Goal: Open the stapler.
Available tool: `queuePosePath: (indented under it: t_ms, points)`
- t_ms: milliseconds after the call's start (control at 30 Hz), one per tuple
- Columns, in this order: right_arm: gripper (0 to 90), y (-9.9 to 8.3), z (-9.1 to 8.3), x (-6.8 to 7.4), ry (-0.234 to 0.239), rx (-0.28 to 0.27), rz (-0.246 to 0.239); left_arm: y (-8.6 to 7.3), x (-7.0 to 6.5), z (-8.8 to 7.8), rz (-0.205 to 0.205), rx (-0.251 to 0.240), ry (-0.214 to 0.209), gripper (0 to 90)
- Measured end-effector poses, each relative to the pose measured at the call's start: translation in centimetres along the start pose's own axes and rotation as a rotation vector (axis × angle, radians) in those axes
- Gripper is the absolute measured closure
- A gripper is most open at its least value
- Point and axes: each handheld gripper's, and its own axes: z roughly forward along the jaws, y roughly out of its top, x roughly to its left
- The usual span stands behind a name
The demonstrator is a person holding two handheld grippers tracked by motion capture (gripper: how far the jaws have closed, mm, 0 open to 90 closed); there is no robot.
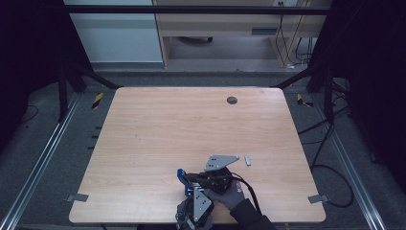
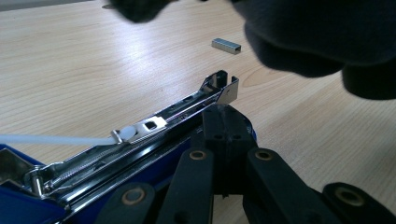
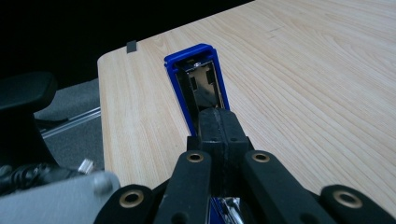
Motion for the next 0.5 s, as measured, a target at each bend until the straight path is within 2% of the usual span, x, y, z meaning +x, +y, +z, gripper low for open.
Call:
queuePosePath:
  t_ms: [500]
  points:
    - [90.0,0.43,0.70,-0.17,0.015,0.019,0.002,-0.09,-0.07,-0.01,-0.001,-0.008,0.007,90.0]
